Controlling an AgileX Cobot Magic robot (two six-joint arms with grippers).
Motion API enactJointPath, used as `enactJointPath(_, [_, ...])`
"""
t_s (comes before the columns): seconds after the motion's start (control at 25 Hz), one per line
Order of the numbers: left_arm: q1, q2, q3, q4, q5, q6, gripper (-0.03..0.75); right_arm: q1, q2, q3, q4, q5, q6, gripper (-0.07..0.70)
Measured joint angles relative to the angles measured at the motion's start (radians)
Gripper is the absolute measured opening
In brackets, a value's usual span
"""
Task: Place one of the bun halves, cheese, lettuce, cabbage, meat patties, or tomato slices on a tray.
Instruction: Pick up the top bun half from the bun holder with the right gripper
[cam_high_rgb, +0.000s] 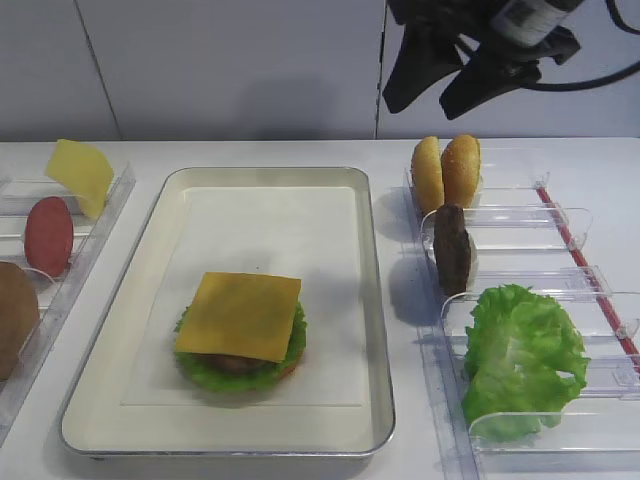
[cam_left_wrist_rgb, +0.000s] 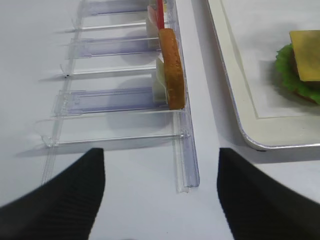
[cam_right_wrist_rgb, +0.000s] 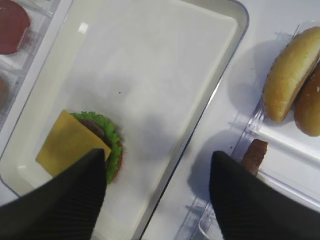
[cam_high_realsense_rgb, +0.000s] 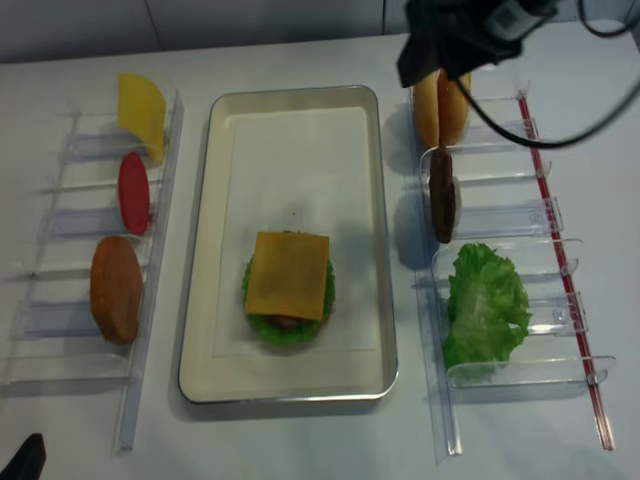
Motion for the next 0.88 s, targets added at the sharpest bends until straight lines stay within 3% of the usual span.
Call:
enactJointPath(0.28, [0.000, 0.000, 0.000, 0.000, 0.000, 0.000, 0.450, 0.066, 0.132, -0.161, -0.256, 0.034, 0.244, 0.486])
enactJointPath(0.52, [0.000, 0.000, 0.000, 0.000, 0.000, 0.000, 0.450, 0.066, 0.212, -0.191, -0.381, 0.039, 0.405, 0.484])
enactJointPath(0.88, [0.000, 0.000, 0.000, 0.000, 0.000, 0.000, 0.450, 0.066, 0.273, -0.193, -0.400, -0.079, 0.454, 0.483])
